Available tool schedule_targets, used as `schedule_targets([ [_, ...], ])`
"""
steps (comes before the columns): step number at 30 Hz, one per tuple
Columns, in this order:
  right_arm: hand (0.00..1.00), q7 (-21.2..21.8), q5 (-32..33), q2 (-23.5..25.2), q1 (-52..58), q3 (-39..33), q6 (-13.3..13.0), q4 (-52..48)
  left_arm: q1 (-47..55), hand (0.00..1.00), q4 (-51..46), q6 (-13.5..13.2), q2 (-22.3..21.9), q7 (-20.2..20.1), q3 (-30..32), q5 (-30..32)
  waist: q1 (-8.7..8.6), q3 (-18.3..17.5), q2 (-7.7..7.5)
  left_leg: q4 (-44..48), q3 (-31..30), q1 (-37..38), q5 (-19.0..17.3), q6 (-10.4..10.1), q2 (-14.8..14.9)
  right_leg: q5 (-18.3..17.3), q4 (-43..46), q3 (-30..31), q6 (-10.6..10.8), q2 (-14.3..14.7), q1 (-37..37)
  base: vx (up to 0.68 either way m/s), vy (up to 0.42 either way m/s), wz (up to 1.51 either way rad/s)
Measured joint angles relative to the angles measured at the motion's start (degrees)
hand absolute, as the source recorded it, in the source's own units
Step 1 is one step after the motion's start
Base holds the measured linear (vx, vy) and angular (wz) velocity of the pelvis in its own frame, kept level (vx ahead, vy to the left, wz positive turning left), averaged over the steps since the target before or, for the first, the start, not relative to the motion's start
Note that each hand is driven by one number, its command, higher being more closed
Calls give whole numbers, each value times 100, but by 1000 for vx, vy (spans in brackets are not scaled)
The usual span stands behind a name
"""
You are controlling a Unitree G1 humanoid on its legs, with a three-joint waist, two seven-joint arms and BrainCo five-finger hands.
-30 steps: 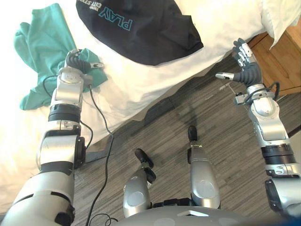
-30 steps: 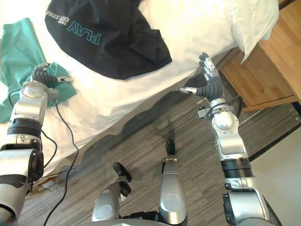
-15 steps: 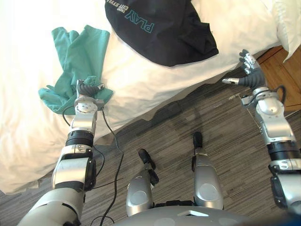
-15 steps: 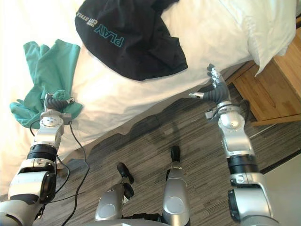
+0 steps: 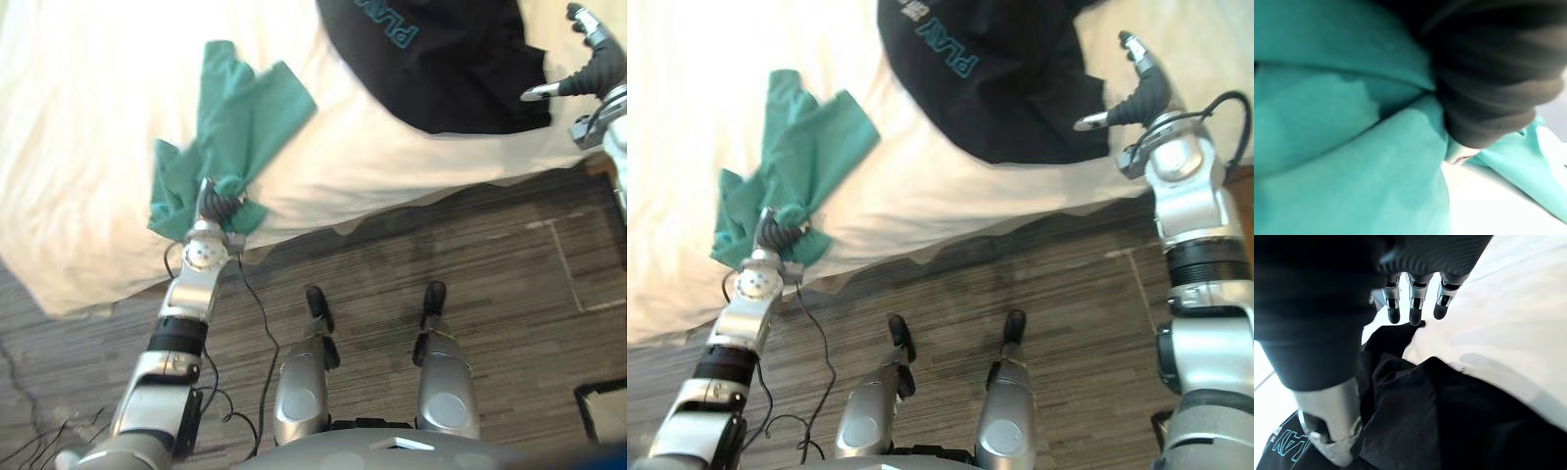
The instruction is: Tidy the bed and pick cloth on bed and put in laundry
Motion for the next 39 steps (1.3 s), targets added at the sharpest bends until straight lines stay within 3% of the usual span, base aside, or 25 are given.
schedule_targets([
  [4,0,-61,-488,-196,-124,257,-15,310,918,100,719,207,-179,-367,-414,-166,186,38,90,-180,-205,-115,126,-14,-29,-11,-34,-250,-9,-10,-6,18,1,29],
  [7,0,-73,-803,-248,-490,323,-13,653,1308,100,1057,207,-280,-450,-669,-155,352,65,147,-393,-306,-206,276,-31,-80,-10,30,-302,-7,-46,-155,-22,31,24],
  [8,0,-85,-937,-347,-701,430,-12,695,1383,100,1171,206,-358,-451,-786,-156,450,120,267,-505,-342,-218,349,-16,-137,-19,96,-383,3,-109,-205,-44,47,20],
  [11,0,-162,-1003,-454,-955,598,17,756,1411,100,1174,165,-358,-438,-876,-165,521,172,406,-525,-451,-396,395,-10,-211,-37,205,-451,31,-200,-362,-43,43,22],
  [12,100,-184,-1053,-454,-1051,642,95,833,1408,100,1220,134,-352,-438,-877,-165,546,181,427,-526,-457,-499,424,7,-249,-30,244,-451,42,-243,-474,-28,35,10],
  [20,100,258,-1160,-633,-1432,714,331,1183,1407,100,1556,-175,-331,-432,-1092,-154,561,176,435,-527,-497,-592,463,29,-420,-3,329,-443,96,-436,-587,2,12,6],
  [26,100,913,-1104,-624,-1598,701,323,1735,1408,100,1548,-496,-318,-440,-1089,20,565,177,434,-527,-566,-404,462,28,-426,-47,373,-512,103,-451,-372,2,-19,4],
  [29,100,1175,-682,-505,-1122,237,190,1987,1474,100,1486,-551,-320,-441,-1057,294,546,182,419,-528,-547,-109,426,-16,-420,-114,371,-525,114,-449,-68,15,-21,-2],
  [32,100,1158,401,-1,-373,-657,-142,1980,1739,100,1276,-550,-355,-439,-940,482,458,258,300,-529,-376,207,356,-69,-373,-112,294,-384,123,-393,154,29,-34,-30],
  [34,100,965,1250,531,235,-1235,-305,1808,1884,100,1279,-499,-395,-438,-845,522,404,288,140,-529,-210,489,273,-75,-311,-102,192,-229,126,-306,351,45,-47,-50],
  [35,100,790,1710,1267,957,-1701,-515,1462,2039,100,1344,-469,-461,-437,-671,525,264,222,-85,-528,-93,717,180,-136,-226,-93,60,-128,117,-199,542,58,-54,-47],
  [37,100,688,1871,1765,1475,-1915,-645,1207,2046,100,1471,-457,-528,-439,-579,522,193,130,-251,-528,15,820,130,-188,-173,-88,-7,-69,110,-140,617,72,-51,-41],
  [38,100,561,2028,2351,2089,-2027,-715,997,2029,100,1647,-420,-596,-440,-527,520,140,-1,-457,-528,123,967,60,-198,-121,-81,-95,48,101,-61,696,84,-43,-43],
  [39,100,507,2056,2603,2410,-2033,-735,939,2026,100,1713,-411,-616,-441,-526,521,127,-59,-538,-528,201,1044,24,-200,-99,-78,-134,95,98,-31,751,115,-50,-49],
])
